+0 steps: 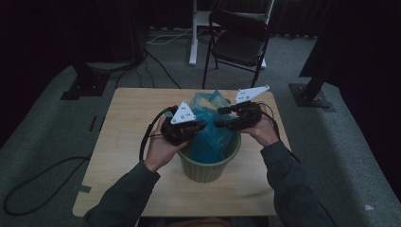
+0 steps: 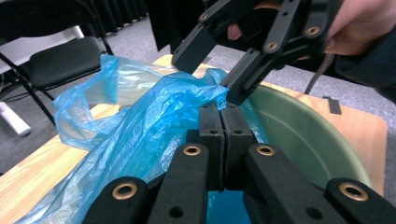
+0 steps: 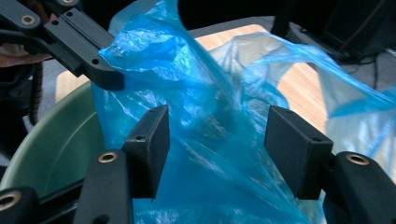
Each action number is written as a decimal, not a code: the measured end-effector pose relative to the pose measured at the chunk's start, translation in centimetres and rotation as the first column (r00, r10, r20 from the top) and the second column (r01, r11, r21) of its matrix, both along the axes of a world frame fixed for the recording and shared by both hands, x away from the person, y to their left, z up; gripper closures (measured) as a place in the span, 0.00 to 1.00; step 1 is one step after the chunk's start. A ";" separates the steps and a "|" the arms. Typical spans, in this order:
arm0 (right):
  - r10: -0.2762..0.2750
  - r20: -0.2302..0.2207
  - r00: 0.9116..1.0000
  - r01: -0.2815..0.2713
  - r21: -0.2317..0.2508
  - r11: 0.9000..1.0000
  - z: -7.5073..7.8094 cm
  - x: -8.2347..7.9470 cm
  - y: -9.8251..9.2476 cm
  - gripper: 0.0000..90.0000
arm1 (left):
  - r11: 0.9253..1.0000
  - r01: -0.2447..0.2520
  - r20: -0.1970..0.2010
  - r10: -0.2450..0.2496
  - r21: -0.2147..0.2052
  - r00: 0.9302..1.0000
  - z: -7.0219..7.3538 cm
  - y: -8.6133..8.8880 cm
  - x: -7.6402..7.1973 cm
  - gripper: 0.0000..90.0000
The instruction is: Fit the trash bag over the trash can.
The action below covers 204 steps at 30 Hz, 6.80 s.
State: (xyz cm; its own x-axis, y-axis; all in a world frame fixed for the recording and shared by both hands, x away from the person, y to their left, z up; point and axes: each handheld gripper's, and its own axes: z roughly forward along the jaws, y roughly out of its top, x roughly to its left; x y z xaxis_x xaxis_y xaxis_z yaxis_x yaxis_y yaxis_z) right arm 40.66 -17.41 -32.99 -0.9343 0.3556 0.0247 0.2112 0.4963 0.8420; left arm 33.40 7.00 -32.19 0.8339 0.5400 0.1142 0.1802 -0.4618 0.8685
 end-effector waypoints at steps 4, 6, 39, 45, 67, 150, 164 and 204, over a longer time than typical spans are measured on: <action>0.037 0.029 0.999 -0.037 -0.029 0.999 -0.1 -0.6 0.0 0.87 | 1.000 0.002 0.002 -0.002 0.003 1.000 0.0 0.0 -0.1 0.95; 0.042 0.037 0.998 -0.041 -0.030 0.999 -0.2 -0.8 -0.1 0.92 | 1.000 0.007 -0.006 -0.007 0.004 1.000 0.0 0.1 -0.1 0.94; -0.018 0.089 0.996 0.017 0.021 1.000 0.5 -1.9 -2.8 1.00 | 0.993 -0.114 -0.065 0.116 0.039 0.991 -1.6 1.5 4.3 0.53; -0.009 0.087 0.996 0.006 0.029 1.000 0.6 -1.9 -2.9 1.00 | 0.997 -0.066 -0.049 0.068 0.050 0.996 -1.6 0.7 5.6 0.43; -0.032 0.078 0.996 0.032 -0.008 0.999 -0.1 -2.6 -5.3 1.00 | 0.981 -0.129 0.040 0.124 0.142 0.991 -2.5 4.7 5.1 1.00; -0.101 0.025 0.995 0.099 0.059 0.993 2.1 -3.3 -8.0 0.64 | 0.999 -0.029 -0.134 0.034 0.041 0.990 -0.2 4.6 4.5 0.93; 0.009 -0.075 0.997 -0.007 0.030 1.000 1.6 -3.0 -4.9 0.80 | 1.000 -0.015 -0.109 0.015 0.004 0.994 -0.6 6.1 2.2 0.92; 0.005 -0.187 0.982 0.005 0.053 0.999 -2.4 -5.2 -7.2 1.00 | 1.000 -0.003 -0.124 0.001 -0.013 0.992 -3.8 8.8 -2.0 0.93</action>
